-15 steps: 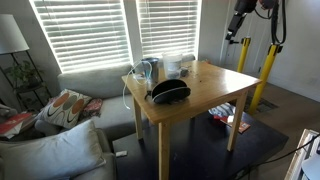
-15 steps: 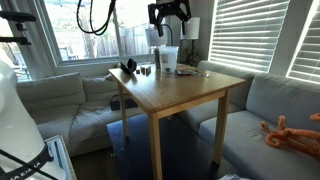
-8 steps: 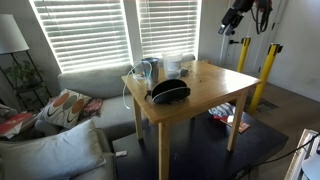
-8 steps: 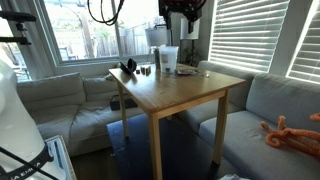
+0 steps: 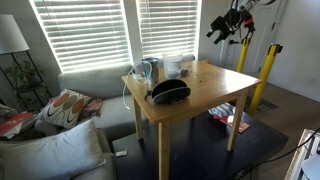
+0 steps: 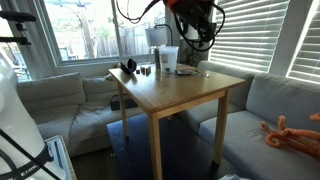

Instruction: Pick up the pouch sachet and put it in the frost cold cup

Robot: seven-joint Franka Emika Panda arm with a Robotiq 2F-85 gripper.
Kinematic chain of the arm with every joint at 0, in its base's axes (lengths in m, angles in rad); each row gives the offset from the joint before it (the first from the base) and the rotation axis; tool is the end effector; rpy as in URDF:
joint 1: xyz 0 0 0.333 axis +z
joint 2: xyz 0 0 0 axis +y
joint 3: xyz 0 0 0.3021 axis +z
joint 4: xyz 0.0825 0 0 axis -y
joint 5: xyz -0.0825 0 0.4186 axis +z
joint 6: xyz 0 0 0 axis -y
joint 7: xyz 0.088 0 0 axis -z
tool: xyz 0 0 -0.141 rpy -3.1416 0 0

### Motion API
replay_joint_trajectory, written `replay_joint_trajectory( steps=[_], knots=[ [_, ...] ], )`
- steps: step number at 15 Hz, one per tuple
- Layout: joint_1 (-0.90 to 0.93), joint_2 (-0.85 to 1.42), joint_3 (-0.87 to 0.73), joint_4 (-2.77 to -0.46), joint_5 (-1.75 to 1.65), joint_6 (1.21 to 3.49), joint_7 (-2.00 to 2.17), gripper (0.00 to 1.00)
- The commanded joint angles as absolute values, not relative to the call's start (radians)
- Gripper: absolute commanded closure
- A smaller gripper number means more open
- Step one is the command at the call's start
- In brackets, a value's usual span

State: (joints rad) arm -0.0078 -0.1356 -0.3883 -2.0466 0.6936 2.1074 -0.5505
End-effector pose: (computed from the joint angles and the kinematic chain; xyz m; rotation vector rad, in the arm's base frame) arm 0.5556 -0.1852 0.4735 -2.5423 0.2021 -0.6104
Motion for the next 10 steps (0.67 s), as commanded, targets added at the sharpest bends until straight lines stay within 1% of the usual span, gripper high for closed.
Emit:
replay_joint_trajectory(
  steps=[1,5,6,10],
  knots=[
    [-0.067,0.039,-0.343,-1.920,0.820,2.000,-0.556,0.00],
    [-0.136,0.186,-0.273,-1.792,0.867,1.898,-0.542,0.00],
    [-0.138,0.107,-0.258,-1.887,0.823,1.970,-0.548,0.00],
    [-0.161,0.136,-0.234,-1.868,0.823,1.968,-0.548,0.00]
  ],
)
